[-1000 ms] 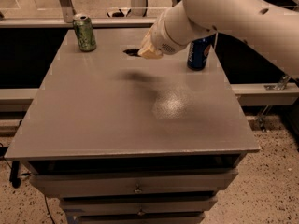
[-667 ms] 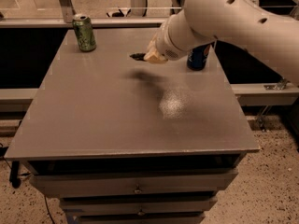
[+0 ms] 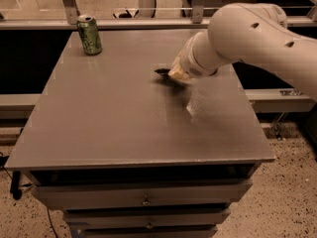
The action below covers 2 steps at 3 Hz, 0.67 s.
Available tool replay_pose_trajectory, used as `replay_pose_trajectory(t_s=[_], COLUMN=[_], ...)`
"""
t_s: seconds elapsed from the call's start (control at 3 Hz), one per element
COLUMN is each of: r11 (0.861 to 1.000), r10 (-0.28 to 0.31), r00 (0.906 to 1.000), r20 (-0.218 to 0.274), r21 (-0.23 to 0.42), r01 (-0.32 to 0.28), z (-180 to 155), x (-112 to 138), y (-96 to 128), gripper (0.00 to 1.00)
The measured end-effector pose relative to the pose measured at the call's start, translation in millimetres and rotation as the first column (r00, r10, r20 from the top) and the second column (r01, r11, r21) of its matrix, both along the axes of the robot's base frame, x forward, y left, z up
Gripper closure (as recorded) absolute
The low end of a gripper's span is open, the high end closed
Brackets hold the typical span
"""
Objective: Move rxbar chocolate near pepsi can
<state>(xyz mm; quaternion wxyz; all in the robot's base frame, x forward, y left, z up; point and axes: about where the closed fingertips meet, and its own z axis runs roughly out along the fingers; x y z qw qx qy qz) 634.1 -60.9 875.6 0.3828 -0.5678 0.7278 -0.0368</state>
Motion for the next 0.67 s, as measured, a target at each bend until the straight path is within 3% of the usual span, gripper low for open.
replay_pose_trajectory(t_s=[0.67], r11=[0.995], r10=[-0.097], r00=[0.9952], r20=[-0.013], r21=[-0.027], r01=[0.097], z=[-14], x=[-12], y=[-42], gripper=[0.59])
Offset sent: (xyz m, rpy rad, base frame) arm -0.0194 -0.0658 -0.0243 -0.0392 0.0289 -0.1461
